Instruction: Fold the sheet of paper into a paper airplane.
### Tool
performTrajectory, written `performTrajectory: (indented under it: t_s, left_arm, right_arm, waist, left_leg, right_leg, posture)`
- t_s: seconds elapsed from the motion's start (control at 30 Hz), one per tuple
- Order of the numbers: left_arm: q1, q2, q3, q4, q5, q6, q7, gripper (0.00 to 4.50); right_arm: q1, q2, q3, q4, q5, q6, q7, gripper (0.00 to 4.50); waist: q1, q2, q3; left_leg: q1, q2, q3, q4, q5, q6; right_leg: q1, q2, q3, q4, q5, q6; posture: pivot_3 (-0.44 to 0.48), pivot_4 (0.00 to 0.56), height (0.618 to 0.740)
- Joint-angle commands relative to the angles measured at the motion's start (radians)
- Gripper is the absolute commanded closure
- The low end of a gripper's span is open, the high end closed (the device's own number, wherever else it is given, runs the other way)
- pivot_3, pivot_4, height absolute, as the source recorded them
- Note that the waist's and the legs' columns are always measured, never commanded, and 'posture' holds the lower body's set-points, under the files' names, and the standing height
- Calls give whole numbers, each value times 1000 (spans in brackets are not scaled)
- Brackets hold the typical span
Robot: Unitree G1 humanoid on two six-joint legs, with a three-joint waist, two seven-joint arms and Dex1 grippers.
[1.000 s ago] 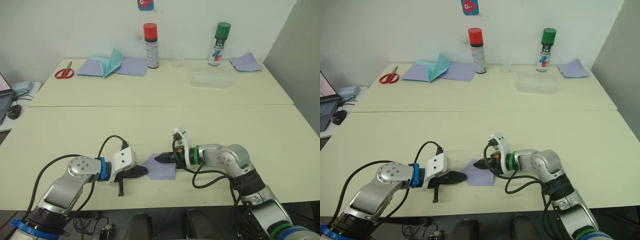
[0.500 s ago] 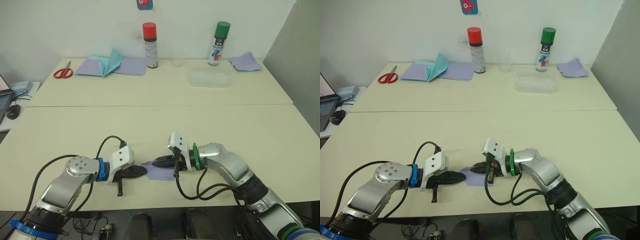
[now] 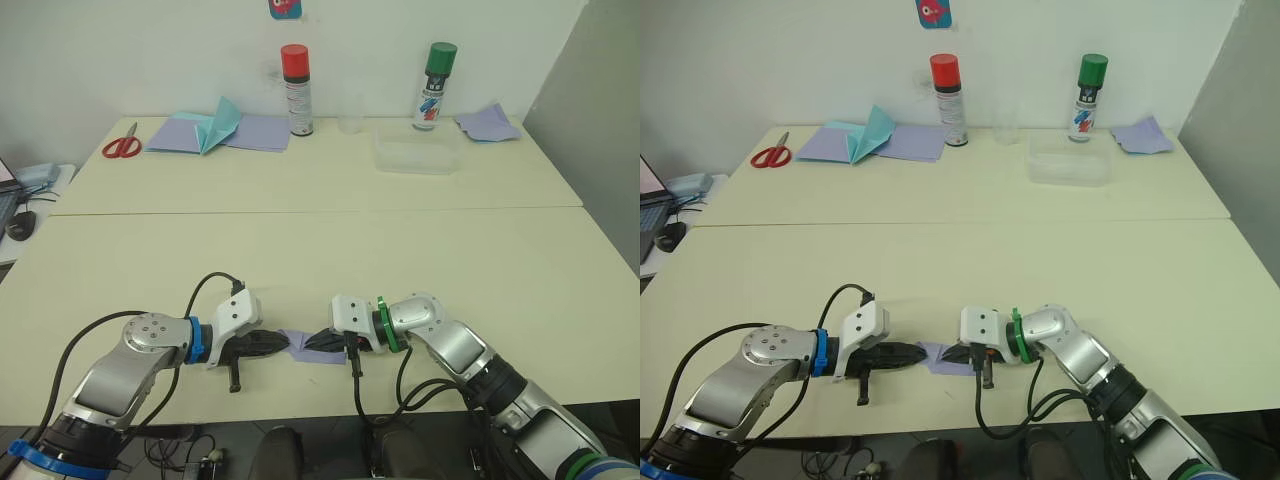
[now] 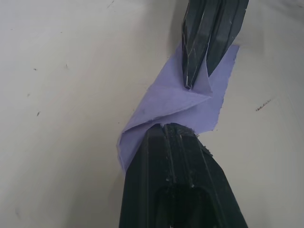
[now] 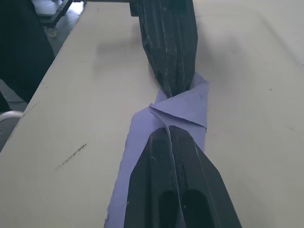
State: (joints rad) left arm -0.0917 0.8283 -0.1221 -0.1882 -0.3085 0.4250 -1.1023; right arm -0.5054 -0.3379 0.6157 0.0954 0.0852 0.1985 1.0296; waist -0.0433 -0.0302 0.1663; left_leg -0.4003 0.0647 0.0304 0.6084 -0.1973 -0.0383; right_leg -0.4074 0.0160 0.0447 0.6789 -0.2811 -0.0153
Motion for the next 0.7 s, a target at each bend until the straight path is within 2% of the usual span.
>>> performTrajectory:
  t_s: [0.03,0.3,0.47,0.7]
  left_arm:
    - [18,42,23,45,28,37,15,4500]
    - [-45,83,108,-29,-72,122,-13,4500]
    - [-93,22,91,-54,-80,144,32,4500]
    - [-62,-38,41,-110,-67,153,71,4500]
  right_arm:
    - [-9,3,1,20,-37,5,8,4492]
    - [-15,20,-6,31,-59,9,13,4492]
    - [-16,17,-7,35,-64,5,16,4492]
    - [-14,15,-9,34,-68,8,21,4492]
  waist:
    - [0,0,0]
    - [0,-5,4]
    - [-1,-8,5]
    - [-4,-9,6]
  left_leg:
    - [0,0,0,0,0,0]
    - [0,0,0,0,0,0]
    - [0,0,0,0,0,0]
    - [0,0,0,0,0,0]
  right_leg:
    - [0,0,0,0,0,0]
    - [0,0,0,1,-2,-3]
    - [0,0,0,1,0,0]
    - [0,0,0,1,0,1]
  posture:
    - [0,150,740]
    - [0,150,740]
    - [0,150,740]
    - [0,150,740]
